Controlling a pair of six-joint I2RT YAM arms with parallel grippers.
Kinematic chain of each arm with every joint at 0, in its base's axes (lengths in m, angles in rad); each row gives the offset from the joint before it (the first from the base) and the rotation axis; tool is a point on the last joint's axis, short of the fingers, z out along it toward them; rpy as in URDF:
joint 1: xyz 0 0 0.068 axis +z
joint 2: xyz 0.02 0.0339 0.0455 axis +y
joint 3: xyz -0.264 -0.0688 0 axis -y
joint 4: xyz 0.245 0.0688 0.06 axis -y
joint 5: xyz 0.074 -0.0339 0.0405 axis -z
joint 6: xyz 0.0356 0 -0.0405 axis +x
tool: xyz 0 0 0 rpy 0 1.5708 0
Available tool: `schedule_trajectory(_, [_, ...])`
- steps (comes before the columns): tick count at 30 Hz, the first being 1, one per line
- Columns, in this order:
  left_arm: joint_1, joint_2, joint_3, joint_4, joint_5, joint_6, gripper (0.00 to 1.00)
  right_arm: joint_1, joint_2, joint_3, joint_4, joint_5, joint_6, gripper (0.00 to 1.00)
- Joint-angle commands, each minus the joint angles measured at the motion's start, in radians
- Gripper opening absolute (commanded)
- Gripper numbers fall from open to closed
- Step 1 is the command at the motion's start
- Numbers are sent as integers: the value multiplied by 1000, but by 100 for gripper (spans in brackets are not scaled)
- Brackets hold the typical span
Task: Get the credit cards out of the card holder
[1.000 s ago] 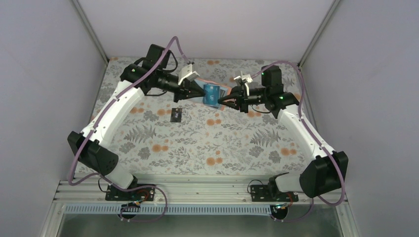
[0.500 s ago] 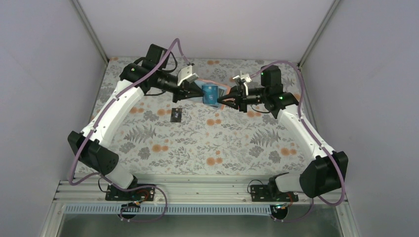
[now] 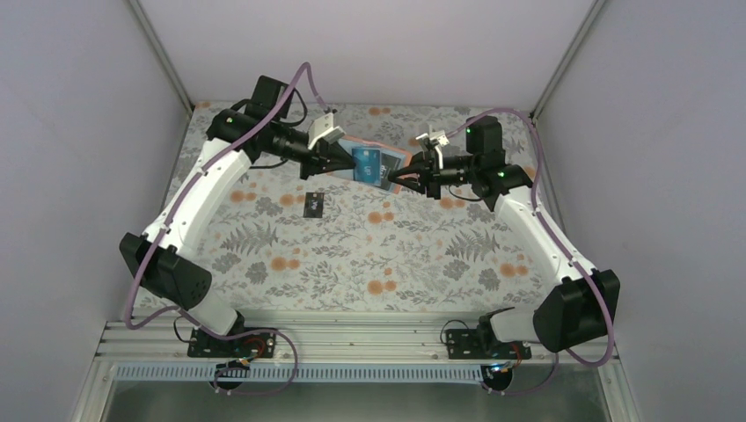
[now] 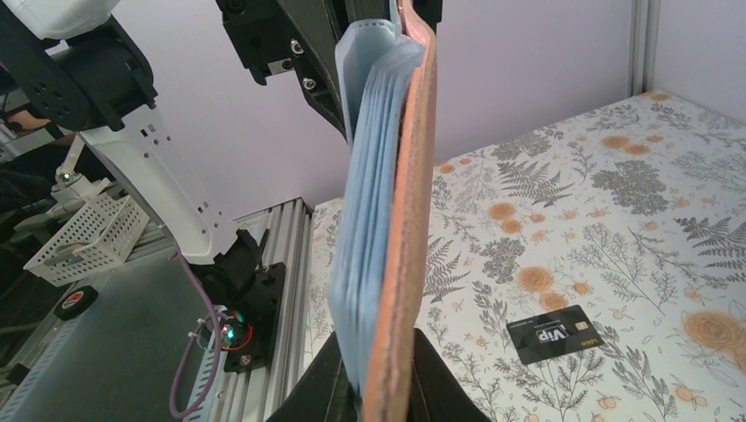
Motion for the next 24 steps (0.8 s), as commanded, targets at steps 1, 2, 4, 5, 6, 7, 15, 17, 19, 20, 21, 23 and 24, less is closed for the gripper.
schedule_trajectory(1, [3, 32, 45, -42, 37, 50, 2, -1, -40, -3, 29, -68, -13, 4])
schedule_trajectory(2, [11, 36, 54, -53, 39, 63, 2, -3, -47, -5, 29, -67, -17, 4])
schedule_trajectory(4, [29, 39, 61, -74, 20, 98, 2, -3, -51, -4, 21, -58, -24, 4])
schedule_trajectory(5, [38, 40, 60, -78, -7, 114, 2, -4, -49, -5, 19, -58, -26, 4])
schedule_trajectory(6, [44, 42, 63, -87, -31, 129, 2, -4, -45, -3, 18, -61, -26, 4])
schedule_trajectory(7, [48, 48, 70, -96, -51, 140, 2, -5, -41, -3, 16, -67, -26, 4])
schedule_trajectory(15, [71, 115, 207, -201, -88, 203, 2, -4, -40, 0, 4, -63, -34, 4])
schedule_trajectory(17, [72, 119, 225, -208, -90, 211, 2, -5, -36, 0, 0, -66, -38, 4])
schedule_trajectory(19, [73, 123, 237, -219, -107, 225, 2, -5, -36, 1, -3, -68, -40, 4])
schedule_trajectory(20, [74, 127, 241, -220, -120, 227, 2, -5, -36, 1, -3, -66, -42, 4])
schedule_trajectory(21, [73, 129, 245, -225, -128, 230, 2, -5, -35, 3, -4, -67, -43, 4])
schedule_trajectory(23, [72, 133, 246, -228, -113, 219, 2, -5, -33, 4, -4, -72, -44, 4])
schedule_trajectory(24, [67, 134, 246, -230, -92, 213, 2, -5, -31, 4, -6, -72, -44, 4])
